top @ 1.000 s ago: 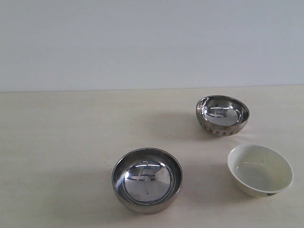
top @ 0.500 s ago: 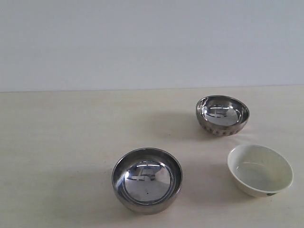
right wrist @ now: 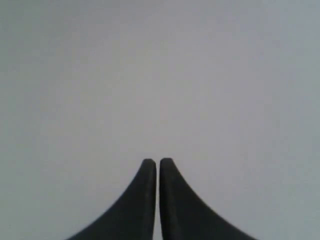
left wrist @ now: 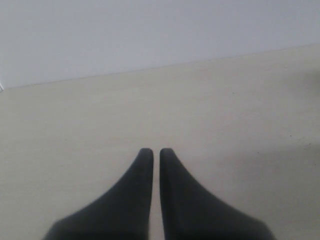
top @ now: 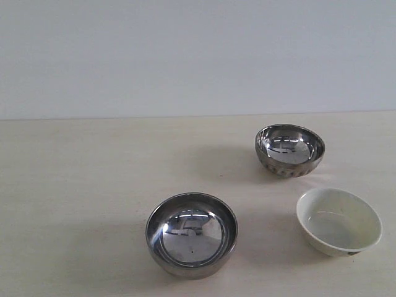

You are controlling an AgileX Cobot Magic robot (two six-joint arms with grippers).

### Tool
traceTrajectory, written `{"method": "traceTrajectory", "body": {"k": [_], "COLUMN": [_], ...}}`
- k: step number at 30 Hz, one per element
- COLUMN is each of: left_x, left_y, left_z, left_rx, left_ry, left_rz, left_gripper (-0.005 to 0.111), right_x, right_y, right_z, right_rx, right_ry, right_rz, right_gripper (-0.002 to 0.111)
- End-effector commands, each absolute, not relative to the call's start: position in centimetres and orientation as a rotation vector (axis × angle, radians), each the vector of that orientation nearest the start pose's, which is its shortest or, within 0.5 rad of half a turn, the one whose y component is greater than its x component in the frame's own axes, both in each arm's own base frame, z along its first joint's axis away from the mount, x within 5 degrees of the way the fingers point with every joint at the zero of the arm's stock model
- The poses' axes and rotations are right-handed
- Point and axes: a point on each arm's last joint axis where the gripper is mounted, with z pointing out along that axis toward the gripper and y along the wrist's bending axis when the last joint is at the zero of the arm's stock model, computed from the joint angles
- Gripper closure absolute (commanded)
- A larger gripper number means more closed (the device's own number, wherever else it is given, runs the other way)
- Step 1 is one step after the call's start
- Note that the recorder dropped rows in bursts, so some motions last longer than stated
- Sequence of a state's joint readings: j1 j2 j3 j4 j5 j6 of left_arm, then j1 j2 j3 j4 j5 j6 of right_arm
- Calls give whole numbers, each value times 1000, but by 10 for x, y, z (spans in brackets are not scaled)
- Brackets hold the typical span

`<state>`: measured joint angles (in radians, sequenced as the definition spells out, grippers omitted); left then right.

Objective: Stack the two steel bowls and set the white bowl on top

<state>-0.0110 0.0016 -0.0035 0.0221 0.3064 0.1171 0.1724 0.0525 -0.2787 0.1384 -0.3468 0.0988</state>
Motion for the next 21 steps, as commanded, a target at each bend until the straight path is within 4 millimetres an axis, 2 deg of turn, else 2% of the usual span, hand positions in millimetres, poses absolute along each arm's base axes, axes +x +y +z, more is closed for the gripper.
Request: {"method": "traceTrajectory", "body": {"k": [1,5,8,10,16,18,21], "left_x": [54,54,54,54,54,54,54], "left_y": [0,0,0,0,0,0,0], "left_z": [185,185,185,185,185,185,185], "left_rx": [117,117,117,117,117,117,117], "left_ry": [1787,1787,1787,1787,1787,1787,1787], "left_rz": [85,85,85,85,85,85,85], "left_gripper": [103,103,103,103,103,103,103], "right_x": [54,95,130,153,221,241,268], "right_y": [8,17,24,29,42,45,50], "right_z": [352,371,373,371,343,328,306], "right_rx": [14,-3,-15,-18,33,57,64], "right_ry": [1214,1430,1605,1709,1982,2048,2127], "right_rz": [295,291,286,285,303,306,292], "right_gripper": [108,108,107,100,54,48,49]}}
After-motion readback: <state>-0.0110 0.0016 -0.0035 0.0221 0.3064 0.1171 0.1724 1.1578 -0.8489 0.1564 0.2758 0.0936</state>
